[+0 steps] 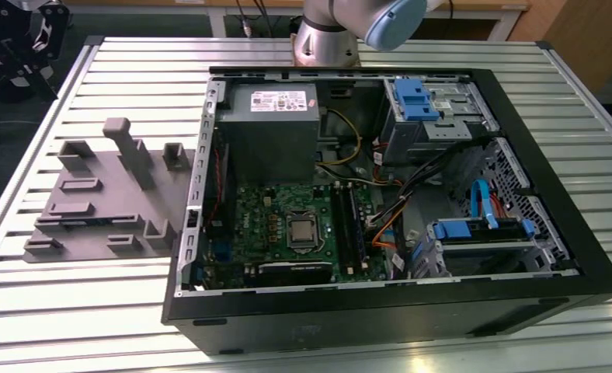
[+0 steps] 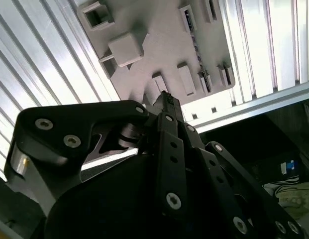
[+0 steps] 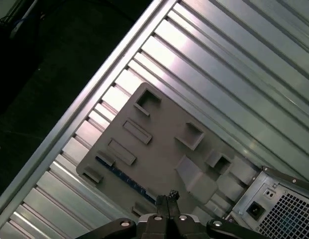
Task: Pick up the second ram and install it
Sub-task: 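Pick up the second ram and move it above second insertion slot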
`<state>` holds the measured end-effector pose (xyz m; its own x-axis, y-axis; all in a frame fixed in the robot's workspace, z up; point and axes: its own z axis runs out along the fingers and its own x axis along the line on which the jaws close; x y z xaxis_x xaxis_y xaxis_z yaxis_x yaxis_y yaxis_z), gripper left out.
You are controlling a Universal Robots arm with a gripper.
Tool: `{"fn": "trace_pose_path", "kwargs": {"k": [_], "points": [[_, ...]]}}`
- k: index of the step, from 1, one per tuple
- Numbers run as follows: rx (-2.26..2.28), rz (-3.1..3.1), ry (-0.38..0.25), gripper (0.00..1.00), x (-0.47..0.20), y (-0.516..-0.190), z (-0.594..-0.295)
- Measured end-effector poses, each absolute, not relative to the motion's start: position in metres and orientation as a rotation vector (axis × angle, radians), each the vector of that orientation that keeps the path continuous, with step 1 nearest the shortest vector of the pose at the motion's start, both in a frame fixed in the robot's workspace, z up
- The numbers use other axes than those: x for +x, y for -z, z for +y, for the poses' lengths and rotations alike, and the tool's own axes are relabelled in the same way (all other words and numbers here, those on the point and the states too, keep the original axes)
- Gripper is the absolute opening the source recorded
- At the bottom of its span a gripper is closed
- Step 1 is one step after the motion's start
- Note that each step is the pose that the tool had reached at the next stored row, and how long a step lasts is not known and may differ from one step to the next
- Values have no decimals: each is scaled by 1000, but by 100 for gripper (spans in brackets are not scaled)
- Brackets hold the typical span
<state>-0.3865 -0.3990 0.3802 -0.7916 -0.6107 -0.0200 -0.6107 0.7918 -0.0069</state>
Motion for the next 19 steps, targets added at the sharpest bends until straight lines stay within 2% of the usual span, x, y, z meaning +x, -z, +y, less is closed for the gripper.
{"fn": "trace_pose_path", "kwargs": {"k": [19], "points": [[-1271, 2850, -3, 11, -387, -379, -399]]}}
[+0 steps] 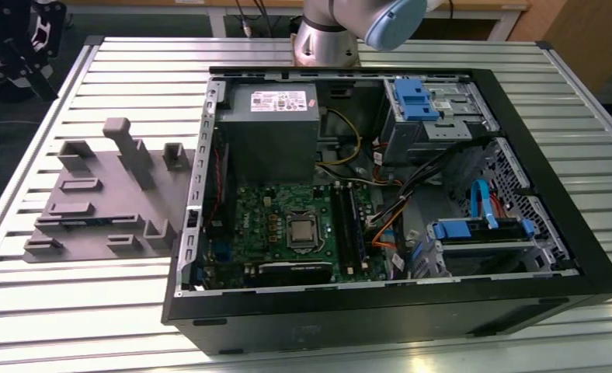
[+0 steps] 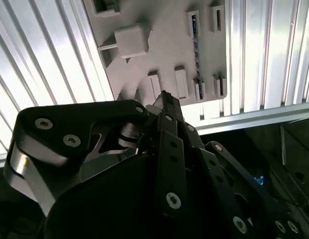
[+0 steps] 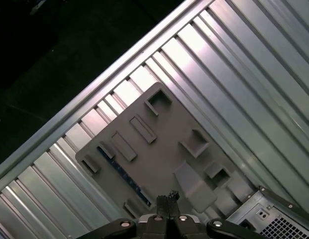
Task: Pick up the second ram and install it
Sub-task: 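Pick up the second ram and move it above second insertion slot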
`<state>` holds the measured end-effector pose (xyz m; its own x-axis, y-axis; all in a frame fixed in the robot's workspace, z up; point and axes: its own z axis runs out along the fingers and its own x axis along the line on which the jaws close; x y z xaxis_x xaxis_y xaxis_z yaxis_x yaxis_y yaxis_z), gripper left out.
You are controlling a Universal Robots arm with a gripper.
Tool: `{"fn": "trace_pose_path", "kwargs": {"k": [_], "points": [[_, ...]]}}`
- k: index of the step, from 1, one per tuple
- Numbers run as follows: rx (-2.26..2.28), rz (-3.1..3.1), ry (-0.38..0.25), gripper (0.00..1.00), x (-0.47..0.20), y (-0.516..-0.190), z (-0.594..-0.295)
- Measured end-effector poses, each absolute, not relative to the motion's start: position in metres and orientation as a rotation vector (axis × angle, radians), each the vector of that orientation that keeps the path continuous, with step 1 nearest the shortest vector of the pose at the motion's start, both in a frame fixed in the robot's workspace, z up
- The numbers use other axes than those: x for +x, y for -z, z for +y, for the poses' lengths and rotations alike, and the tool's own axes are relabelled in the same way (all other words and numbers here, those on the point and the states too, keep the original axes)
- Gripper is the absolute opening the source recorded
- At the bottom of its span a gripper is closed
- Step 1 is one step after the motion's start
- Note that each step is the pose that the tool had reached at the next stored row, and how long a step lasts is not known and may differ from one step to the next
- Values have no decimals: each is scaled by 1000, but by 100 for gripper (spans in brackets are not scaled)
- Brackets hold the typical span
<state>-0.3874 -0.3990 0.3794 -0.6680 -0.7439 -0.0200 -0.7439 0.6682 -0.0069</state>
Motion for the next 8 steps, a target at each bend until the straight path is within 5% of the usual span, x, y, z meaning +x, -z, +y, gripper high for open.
{"fn": "trace_pose_path", "kwargs": {"k": [8], "points": [[-1432, 2773, -5, 11, -390, -379, -399]]}}
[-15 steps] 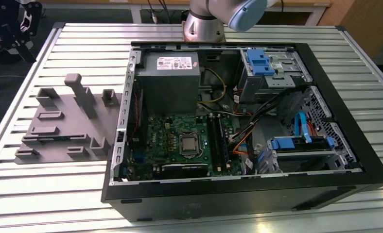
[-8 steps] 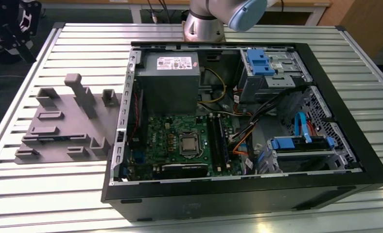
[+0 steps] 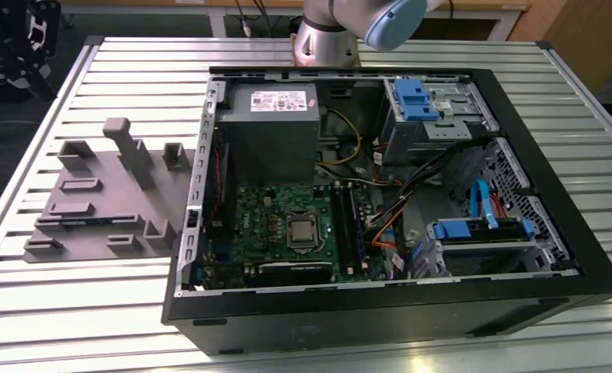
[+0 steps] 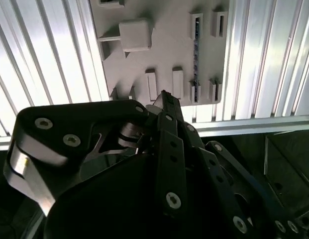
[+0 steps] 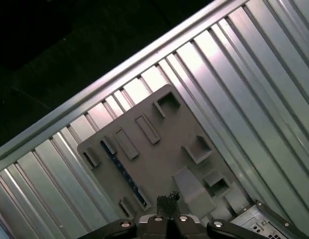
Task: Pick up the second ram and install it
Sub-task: 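Pick up the second ram and move it above second insertion slot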
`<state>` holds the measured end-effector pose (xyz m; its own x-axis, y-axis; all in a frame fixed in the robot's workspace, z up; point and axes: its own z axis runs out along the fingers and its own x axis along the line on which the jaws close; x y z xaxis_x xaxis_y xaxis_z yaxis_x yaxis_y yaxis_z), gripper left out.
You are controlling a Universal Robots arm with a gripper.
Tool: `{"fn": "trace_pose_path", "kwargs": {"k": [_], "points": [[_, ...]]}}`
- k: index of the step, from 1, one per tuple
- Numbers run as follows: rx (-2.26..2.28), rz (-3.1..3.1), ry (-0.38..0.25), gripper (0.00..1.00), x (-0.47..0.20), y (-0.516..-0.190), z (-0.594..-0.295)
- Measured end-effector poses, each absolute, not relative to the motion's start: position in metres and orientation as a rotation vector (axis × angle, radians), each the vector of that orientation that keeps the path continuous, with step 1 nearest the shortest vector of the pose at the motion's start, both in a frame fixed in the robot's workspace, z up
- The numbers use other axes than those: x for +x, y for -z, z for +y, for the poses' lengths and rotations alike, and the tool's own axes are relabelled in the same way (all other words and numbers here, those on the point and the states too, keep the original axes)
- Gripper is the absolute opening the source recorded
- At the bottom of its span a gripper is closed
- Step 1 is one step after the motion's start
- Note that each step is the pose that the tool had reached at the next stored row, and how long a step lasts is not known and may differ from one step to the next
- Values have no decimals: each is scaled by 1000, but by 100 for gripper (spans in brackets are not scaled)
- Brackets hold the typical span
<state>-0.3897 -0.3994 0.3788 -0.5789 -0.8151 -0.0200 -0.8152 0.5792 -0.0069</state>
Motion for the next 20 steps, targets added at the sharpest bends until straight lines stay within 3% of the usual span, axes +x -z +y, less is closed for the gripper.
{"fn": "trace_pose_path", "kwargs": {"k": [20], "points": [[-1712, 2609, -8, 11, -394, -378, -402]]}}
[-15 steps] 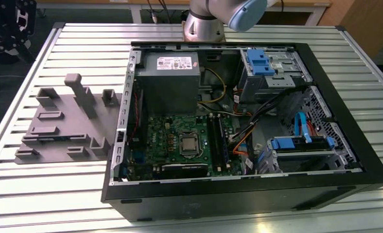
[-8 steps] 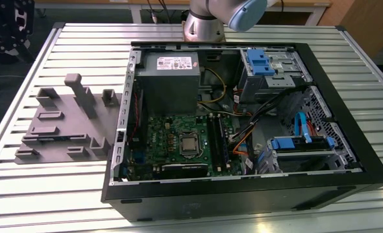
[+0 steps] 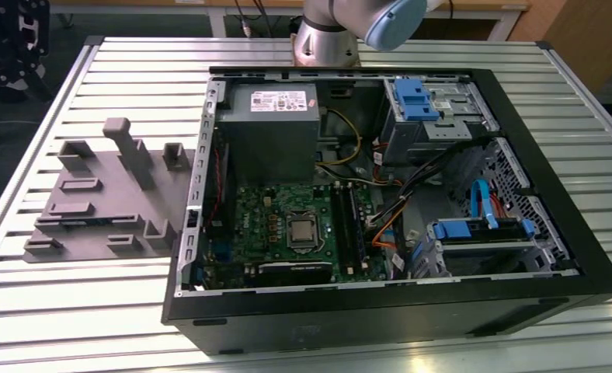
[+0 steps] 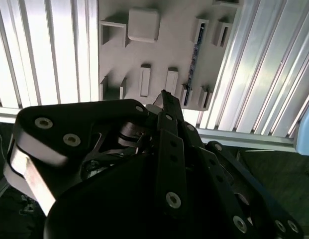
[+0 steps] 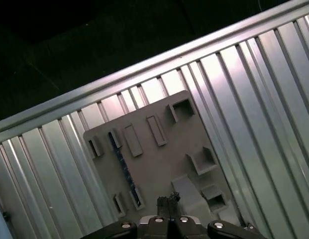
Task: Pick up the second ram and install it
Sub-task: 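Pick up the second ram and move it above second insertion slot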
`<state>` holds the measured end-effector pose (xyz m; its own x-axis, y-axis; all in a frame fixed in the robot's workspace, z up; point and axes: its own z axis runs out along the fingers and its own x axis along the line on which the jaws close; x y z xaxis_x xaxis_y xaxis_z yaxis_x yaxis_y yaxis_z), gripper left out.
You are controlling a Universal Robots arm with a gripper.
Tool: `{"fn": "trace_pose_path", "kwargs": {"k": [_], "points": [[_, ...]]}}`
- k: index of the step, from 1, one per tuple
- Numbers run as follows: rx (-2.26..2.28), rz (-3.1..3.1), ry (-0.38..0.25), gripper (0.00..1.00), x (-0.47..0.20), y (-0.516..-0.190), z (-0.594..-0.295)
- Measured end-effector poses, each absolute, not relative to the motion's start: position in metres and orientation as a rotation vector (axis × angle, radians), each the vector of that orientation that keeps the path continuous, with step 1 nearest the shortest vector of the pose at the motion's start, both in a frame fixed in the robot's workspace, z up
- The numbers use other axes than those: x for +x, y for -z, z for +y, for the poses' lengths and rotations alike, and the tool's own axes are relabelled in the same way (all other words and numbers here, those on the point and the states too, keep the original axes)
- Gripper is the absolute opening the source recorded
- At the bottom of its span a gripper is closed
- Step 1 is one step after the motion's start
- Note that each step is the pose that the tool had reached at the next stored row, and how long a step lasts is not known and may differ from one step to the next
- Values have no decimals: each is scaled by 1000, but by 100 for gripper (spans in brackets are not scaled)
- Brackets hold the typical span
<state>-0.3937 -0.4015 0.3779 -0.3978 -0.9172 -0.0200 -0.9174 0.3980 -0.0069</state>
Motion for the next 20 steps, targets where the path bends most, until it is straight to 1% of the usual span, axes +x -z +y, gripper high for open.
{"fn": "trace_pose_path", "kwargs": {"k": [13, 20], "points": [[-1963, 2428, -11, 11, -395, -377, -402], [-2002, 2397, -9, 11, -396, -376, -403]]}}
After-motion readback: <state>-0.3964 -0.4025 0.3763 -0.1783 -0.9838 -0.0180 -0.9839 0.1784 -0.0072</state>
